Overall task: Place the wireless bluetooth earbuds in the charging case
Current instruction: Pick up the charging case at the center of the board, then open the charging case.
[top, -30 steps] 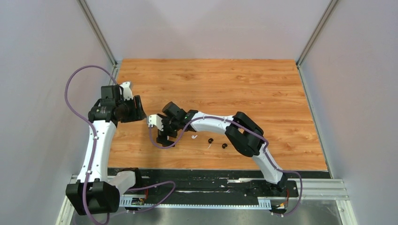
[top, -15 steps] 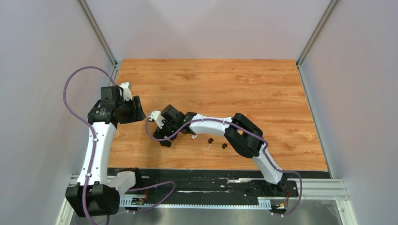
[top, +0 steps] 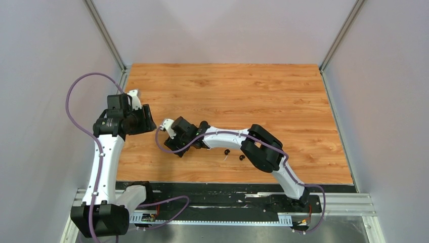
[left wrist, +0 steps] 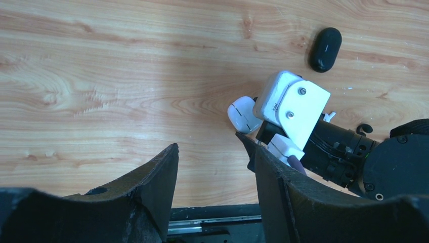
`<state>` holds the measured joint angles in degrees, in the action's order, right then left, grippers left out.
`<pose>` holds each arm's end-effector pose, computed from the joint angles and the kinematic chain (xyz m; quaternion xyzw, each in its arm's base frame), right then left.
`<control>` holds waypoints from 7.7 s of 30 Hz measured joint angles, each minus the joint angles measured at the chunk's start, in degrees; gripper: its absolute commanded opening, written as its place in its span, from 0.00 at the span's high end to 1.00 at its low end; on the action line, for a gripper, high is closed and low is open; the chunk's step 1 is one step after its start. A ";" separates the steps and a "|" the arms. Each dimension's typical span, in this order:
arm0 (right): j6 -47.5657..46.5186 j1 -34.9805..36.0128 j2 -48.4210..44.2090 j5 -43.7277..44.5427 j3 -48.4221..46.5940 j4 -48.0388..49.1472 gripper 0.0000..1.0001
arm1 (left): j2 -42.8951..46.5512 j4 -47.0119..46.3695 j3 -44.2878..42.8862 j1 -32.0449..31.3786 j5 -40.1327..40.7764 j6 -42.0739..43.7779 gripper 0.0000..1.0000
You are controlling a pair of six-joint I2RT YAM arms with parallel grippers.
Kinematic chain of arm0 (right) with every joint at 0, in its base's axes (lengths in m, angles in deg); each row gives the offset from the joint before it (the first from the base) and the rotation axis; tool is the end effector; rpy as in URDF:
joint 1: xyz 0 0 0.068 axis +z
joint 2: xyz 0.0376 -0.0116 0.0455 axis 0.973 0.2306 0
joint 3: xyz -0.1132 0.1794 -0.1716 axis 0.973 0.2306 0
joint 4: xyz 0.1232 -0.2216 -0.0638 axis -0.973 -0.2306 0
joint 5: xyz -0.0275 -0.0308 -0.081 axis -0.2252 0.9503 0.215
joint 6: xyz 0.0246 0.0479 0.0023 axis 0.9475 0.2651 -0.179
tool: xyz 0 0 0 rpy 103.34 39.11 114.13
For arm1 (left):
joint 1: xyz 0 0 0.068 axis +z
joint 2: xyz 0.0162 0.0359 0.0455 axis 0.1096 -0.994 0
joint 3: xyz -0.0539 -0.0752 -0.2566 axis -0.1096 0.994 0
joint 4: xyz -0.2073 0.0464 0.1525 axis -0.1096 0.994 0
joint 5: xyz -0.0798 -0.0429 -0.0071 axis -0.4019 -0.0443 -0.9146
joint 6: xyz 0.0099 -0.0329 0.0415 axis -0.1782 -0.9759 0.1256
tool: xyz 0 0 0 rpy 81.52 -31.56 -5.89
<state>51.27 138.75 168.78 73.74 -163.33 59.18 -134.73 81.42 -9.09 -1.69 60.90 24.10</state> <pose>0.2275 0.4369 0.1520 -0.5054 0.7863 0.2185 0.2803 0.1909 0.0086 0.3279 -0.0977 0.9335 -0.1095 0.3272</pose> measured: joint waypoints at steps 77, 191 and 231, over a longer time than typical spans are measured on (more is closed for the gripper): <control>-0.46 -35.39 -24.59 -68.06 -2.67 -16.68 0.00 | 1.77 -35.23 5.14 -25.27 -52.94 47.17 1.00; -16.65 -34.60 -34.56 -51.19 1.66 -9.42 1.00 | -13.14 -71.36 9.86 -28.15 -39.30 1.53 0.73; -21.99 -25.22 -36.39 -30.16 -7.15 -12.46 0.41 | -11.13 -78.07 14.45 -27.65 -40.39 3.34 1.00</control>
<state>29.28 113.53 132.39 43.58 -170.48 46.73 -145.85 3.35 5.36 -29.34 20.50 27.44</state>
